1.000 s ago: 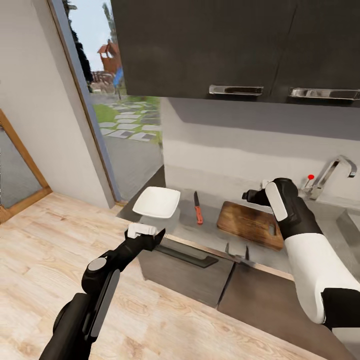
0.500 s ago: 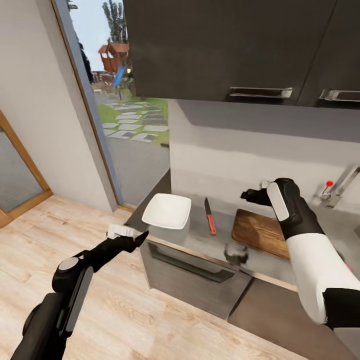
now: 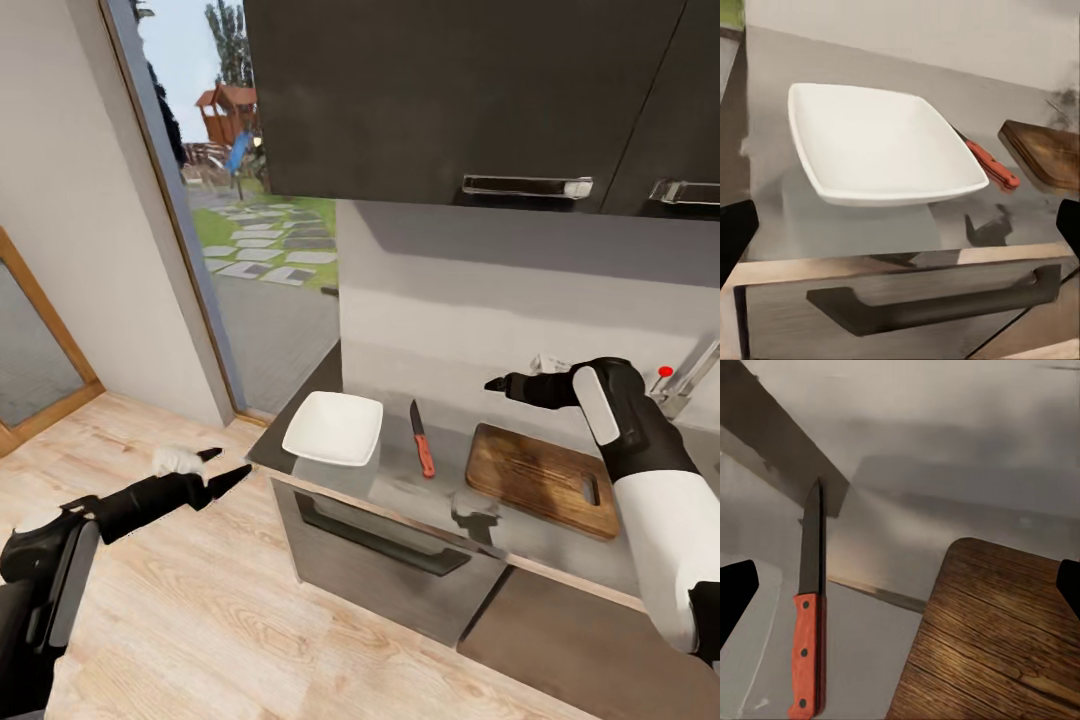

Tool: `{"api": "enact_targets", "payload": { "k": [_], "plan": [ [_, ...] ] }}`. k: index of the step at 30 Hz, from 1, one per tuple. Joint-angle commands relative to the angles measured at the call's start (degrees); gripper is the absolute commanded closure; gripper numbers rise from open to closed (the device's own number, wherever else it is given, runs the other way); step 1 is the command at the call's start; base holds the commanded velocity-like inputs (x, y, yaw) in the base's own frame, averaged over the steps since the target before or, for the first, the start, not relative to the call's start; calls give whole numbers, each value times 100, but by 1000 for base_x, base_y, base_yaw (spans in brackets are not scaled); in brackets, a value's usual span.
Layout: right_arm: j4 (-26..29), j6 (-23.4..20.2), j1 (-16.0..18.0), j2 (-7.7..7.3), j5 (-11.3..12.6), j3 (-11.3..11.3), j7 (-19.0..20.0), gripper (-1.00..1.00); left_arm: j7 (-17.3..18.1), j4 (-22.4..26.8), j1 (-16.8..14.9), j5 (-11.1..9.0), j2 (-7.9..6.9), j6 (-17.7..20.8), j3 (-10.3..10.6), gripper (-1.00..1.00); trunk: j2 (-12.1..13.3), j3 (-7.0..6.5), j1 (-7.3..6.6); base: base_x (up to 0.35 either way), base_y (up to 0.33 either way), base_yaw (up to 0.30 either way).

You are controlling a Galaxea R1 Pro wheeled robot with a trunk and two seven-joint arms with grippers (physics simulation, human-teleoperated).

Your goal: In the kitchen, take the Vidalia onion out of the sink, dice it on the chopping board with the paring knife, put the diced onion into the bowl on the countertop, then place both the paring knife and the chopping board into the sink.

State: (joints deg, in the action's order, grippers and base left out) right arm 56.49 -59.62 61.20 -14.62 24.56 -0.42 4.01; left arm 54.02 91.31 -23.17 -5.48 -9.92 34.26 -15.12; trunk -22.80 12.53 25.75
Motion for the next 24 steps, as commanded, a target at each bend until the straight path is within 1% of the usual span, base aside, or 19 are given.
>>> {"api": "enact_targets", "payload": {
  "k": [1,2,3,5,6,8,10,14,15,20,22,24],
  "plan": [
    [2,-22,4,-3,-39,-4,51,-100,124,1,-6,-93,-41,69,-90,-100,-11,12,3,0,0,0],
    [2,-20,3,-9,-39,-4,59,-100,210,1,-7,-143,-77,87,-163,-100,-11,12,3,0,0,0],
    [2,-18,-4,-37,-39,-3,71,-100,341,1,-9,-217,-144,113,-282,-100,-11,12,3,0,0,0],
    [2,-10,-15,-80,-39,0,86,-100,428,-1,-10,-267,-207,133,-367,-100,-11,12,3,0,0,0],
    [1,-2,-33,-131,-39,2,122,-100,484,-2,-11,-300,-271,146,-424,-100,-11,12,3,0,0,0],
    [-7,8,-72,-213,-39,4,224,-100,531,-3,-12,-328,-345,171,-475,-100,-11,12,3,0,0,0],
    [-11,16,-110,-294,-41,5,346,-100,556,-6,-12,-342,-388,209,-500,-100,-11,12,3,0,0,0],
    [-14,36,-154,-440,-45,19,560,-100,574,-7,-12,-354,-421,251,-520,-100,-11,12,3,0,0,0],
    [-15,92,-200,-484,-50,68,647,-100,572,-8,-12,-356,-429,269,-524,-100,-11,12,3,0,0,0],
    [-15,408,-251,-539,-63,210,701,-100,535,-8,-30,-357,-432,338,-526,-100,-11,12,3,0,0,0],
    [-15,598,-282,-582,-71,312,711,-100,519,-8,-56,-358,-432,376,-527,-100,-11,12,3,0,0,0],
    [-15,634,-296,-593,-73,334,713,-100,516,-8,-60,-358,-432,382,-527,-100,-11,12,3,0,0,0]
  ]
}}
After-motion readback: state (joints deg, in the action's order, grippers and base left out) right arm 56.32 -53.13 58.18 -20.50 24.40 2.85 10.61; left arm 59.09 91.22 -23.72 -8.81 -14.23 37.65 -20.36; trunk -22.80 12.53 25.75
